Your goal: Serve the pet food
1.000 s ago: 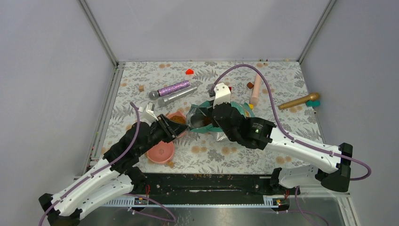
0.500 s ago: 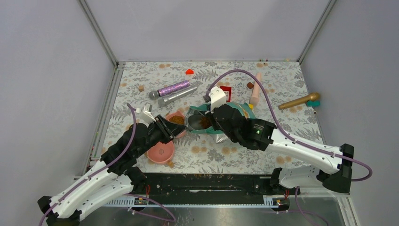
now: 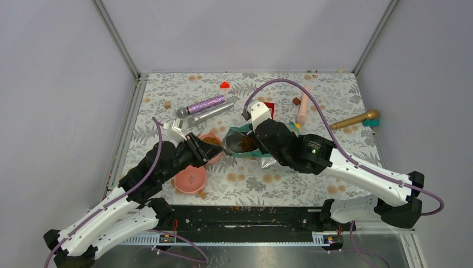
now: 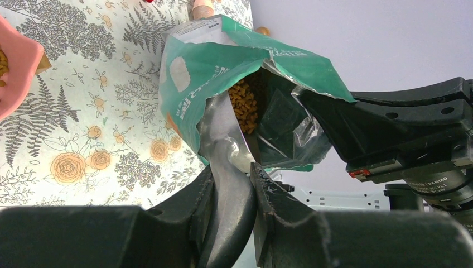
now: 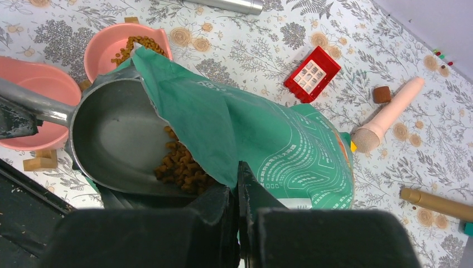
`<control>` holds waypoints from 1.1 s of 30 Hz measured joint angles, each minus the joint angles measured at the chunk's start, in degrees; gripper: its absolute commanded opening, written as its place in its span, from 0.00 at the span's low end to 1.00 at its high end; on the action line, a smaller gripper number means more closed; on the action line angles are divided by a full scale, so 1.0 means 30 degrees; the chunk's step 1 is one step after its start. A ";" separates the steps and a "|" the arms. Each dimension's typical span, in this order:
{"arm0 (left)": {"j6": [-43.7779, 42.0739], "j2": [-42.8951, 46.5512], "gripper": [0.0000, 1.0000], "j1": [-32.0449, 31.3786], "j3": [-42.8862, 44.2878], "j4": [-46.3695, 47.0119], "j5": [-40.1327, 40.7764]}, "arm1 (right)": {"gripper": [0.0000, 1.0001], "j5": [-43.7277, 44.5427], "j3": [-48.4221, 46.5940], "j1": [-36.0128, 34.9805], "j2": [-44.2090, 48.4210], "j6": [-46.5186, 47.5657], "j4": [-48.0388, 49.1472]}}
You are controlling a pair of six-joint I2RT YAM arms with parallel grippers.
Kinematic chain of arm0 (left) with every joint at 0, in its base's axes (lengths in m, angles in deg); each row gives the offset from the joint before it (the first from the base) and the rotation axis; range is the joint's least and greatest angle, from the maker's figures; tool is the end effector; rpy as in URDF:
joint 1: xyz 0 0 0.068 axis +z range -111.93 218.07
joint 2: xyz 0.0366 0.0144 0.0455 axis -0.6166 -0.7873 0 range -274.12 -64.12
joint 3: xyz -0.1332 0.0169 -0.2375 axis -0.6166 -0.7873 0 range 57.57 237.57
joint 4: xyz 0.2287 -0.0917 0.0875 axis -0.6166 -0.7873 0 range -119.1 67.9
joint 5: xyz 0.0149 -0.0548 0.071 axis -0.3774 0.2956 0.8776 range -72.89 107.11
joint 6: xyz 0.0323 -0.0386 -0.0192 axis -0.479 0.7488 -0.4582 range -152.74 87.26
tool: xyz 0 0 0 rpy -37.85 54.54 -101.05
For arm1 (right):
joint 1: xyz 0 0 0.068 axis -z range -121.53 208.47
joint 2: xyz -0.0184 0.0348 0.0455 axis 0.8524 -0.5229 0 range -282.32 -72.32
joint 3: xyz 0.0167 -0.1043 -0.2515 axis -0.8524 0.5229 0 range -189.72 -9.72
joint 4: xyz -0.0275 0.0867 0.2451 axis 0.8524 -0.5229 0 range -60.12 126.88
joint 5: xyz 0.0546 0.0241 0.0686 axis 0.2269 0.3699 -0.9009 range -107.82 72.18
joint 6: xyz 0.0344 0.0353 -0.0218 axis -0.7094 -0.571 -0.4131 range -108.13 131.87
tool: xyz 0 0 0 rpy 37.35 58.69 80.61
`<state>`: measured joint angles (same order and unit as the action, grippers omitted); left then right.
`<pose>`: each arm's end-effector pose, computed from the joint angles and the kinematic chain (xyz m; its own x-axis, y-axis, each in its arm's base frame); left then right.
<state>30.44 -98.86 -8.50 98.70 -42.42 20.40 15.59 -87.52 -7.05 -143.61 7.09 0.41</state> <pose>0.1019 -0.1048 0.3245 -0.6876 -0.5697 -0.4503 0.1621 0.4840 -0.8599 0.1263 0.2302 0.3991 -0.2531 -0.3880 -0.8862 -0.5429 0.8152 -0.2019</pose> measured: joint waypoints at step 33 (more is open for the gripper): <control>-0.0969 0.3220 0.00 0.0058 -0.3133 0.3825 -0.0903 | 0.00 0.0976 -0.0692 0.0058 0.0335 -0.0525 -0.1202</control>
<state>27.53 -89.20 -8.32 89.30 -30.94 17.69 18.52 -89.60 -6.87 -142.60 5.52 -3.19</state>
